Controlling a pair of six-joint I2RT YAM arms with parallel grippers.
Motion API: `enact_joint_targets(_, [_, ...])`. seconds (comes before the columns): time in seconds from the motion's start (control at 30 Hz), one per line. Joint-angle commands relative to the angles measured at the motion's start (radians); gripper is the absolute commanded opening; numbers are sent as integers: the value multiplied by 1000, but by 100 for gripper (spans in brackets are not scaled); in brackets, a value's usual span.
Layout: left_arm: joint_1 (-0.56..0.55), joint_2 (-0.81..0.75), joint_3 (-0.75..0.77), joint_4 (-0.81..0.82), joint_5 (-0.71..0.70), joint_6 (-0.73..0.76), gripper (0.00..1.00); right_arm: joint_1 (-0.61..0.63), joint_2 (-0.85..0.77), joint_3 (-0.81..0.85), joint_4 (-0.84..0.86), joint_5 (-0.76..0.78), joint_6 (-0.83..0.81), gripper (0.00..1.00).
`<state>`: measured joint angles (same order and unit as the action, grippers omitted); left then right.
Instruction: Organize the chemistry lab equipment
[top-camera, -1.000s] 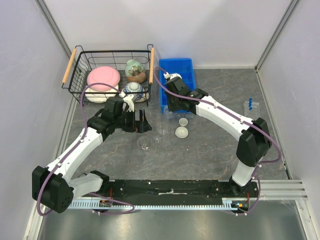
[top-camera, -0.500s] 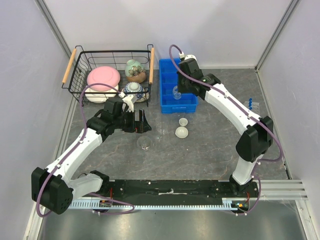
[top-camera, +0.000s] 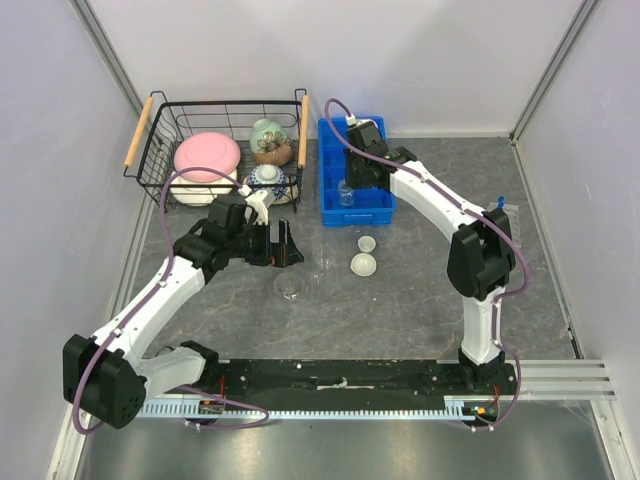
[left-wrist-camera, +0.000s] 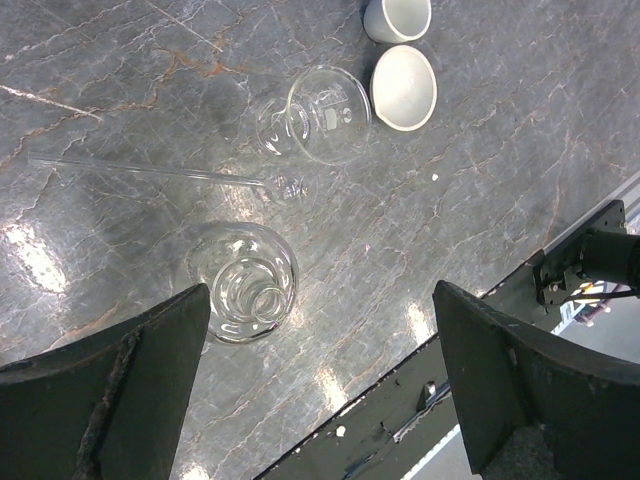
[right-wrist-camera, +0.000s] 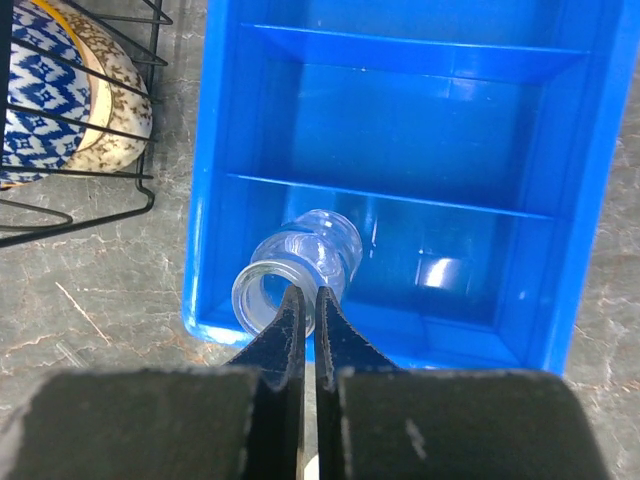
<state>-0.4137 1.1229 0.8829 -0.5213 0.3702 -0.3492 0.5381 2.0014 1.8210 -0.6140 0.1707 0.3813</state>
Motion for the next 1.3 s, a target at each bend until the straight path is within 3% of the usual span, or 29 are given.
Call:
enact_joint_targets(0.0, [6, -9, -2, 37, 27, 24, 99, -7, 26, 21, 94, -40, 25, 0])
enact_joint_targets(0.87, [6, 6, 4, 37, 33, 24, 99, -9, 106, -85, 189, -105, 48, 0])
enact_joint_targets(0.97, [6, 9, 4, 37, 35, 24, 99, -9, 105, -88, 192, -105, 47, 9])
enact_joint_targets(1.0, [6, 8, 4, 37, 35, 24, 99, -7, 103, -86, 195, -105, 45, 17])
enact_joint_targets(1.27, [6, 11, 4, 38, 39, 24, 99, -9, 74, -81, 184, -100, 41, 35])
